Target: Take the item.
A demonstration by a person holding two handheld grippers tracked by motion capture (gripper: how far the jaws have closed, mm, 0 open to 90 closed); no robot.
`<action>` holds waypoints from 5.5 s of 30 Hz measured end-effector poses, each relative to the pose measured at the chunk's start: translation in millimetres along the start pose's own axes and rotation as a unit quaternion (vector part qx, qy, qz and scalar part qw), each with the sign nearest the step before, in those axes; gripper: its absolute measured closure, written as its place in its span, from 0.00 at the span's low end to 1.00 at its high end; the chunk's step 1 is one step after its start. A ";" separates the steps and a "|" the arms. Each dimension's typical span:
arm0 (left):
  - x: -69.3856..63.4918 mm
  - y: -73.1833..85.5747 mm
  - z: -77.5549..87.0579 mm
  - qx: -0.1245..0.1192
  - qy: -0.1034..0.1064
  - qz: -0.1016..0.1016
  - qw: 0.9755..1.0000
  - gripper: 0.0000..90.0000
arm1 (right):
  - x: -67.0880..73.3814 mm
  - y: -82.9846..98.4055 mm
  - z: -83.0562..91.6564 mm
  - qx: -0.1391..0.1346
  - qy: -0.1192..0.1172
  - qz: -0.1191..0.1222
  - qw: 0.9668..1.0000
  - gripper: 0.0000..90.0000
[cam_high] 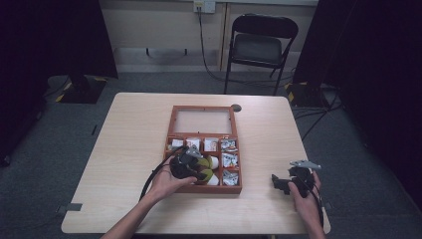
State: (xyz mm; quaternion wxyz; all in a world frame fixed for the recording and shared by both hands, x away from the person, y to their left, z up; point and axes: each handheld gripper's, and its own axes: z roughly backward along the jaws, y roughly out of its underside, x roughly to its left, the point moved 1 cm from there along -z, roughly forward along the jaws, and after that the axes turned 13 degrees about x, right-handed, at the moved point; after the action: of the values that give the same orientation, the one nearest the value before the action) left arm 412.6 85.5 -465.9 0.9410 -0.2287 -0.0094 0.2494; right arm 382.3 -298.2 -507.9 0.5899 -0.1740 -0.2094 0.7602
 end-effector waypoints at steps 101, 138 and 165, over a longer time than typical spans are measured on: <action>15.9 20.7 89.8 -0.133 -0.021 0.012 0.991 0.61 | 0.1 0.0 0.0 0.000 0.000 0.000 1.000 0.00; 54.3 60.7 134.9 -0.175 -0.066 0.074 0.980 0.61 | 0.1 0.0 0.1 0.000 0.000 0.000 1.000 0.00; 105.6 105.4 119.7 -0.150 -0.090 0.164 0.971 0.61 | 0.1 0.0 0.1 0.000 0.000 0.000 1.000 0.00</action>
State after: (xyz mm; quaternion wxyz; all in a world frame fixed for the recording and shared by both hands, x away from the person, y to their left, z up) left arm 440.3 267.7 -414.8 0.8376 -0.3420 -0.0939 0.4155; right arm 382.2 -298.2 -507.8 0.5903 -0.1739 -0.2094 0.7599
